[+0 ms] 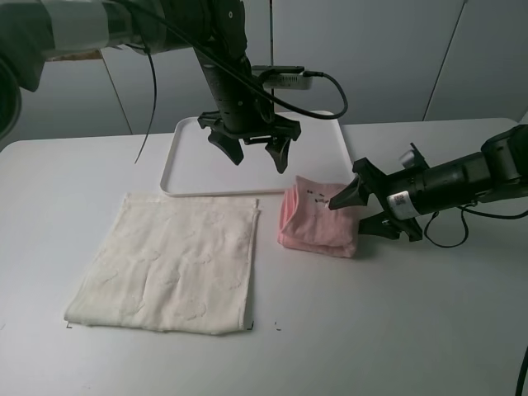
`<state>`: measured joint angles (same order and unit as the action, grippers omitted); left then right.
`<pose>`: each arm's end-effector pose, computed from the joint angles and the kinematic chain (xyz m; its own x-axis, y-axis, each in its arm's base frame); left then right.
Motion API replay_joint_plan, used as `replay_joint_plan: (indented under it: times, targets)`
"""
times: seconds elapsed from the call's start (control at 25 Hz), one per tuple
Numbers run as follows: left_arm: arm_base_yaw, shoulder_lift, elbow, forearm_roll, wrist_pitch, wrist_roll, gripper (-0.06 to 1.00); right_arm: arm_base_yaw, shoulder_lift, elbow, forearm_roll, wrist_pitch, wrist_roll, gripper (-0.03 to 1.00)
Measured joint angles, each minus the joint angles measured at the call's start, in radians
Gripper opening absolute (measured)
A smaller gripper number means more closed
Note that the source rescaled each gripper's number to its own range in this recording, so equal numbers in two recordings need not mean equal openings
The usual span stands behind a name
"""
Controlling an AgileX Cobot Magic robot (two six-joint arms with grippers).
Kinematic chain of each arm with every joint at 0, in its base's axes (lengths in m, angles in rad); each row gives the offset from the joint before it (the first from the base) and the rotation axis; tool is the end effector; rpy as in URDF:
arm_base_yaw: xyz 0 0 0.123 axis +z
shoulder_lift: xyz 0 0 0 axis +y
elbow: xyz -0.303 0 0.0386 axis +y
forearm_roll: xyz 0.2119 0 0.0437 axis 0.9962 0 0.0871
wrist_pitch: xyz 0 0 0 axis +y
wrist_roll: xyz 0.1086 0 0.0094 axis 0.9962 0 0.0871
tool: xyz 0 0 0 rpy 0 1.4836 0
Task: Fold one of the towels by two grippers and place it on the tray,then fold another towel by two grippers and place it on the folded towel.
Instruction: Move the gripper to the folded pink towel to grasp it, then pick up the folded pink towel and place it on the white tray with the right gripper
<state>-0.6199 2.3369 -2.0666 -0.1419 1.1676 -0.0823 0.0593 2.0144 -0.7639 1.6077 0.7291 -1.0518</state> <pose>0.3805 -0.2890 0.1947 -0.8687 0.4521 -0.2023 0.4844 0.8608 -0.1562 0.3029 0.0908 0.1192 -0.9373 0.3467 -0.0351 0.2101 0.6424 0.7370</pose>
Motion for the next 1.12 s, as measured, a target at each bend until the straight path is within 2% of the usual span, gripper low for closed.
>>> replay_joint_plan:
  times: [0.2, 0.24, 0.32, 0.52, 0.64, 0.76, 1.0, 1.12]
  targets:
    - [0.000, 0.000, 0.000, 0.001, 0.020, 0.020, 0.99, 0.059, 0.000, 0.000, 0.015, -0.103, -0.023, 0.39]
    - [0.000, 0.000, 0.000, 0.001, 0.026, 0.033, 0.99, 0.060, 0.000, 0.000, 0.015, -0.112, -0.025, 0.31]
    - [0.000, 0.000, 0.000, 0.003, 0.043, 0.071, 0.99, 0.061, 0.000, 0.000, 0.015, -0.116, -0.037, 0.07]
    - [0.000, -0.008, 0.000, 0.003, 0.048, 0.118, 0.99, 0.061, 0.000, 0.000, 0.015, -0.118, -0.054, 0.06]
    - [0.000, -0.067, 0.061, 0.003, 0.045, 0.122, 0.99, 0.061, -0.003, 0.000, 0.002, -0.119, -0.056, 0.06]
    - [0.000, -0.193, 0.233, 0.003, -0.024, 0.124, 0.99, 0.063, -0.017, 0.000, -0.023, -0.125, -0.060, 0.06]
    - [0.001, -0.532, 0.782, 0.005, -0.326, 0.120, 0.99, 0.063, -0.034, 0.000, -0.129, -0.123, -0.054, 0.06]
    - [0.001, -0.674, 0.963, 0.011, -0.430, 0.114, 0.99, 0.063, -0.047, -0.002, -0.149, -0.093, -0.054, 0.06]
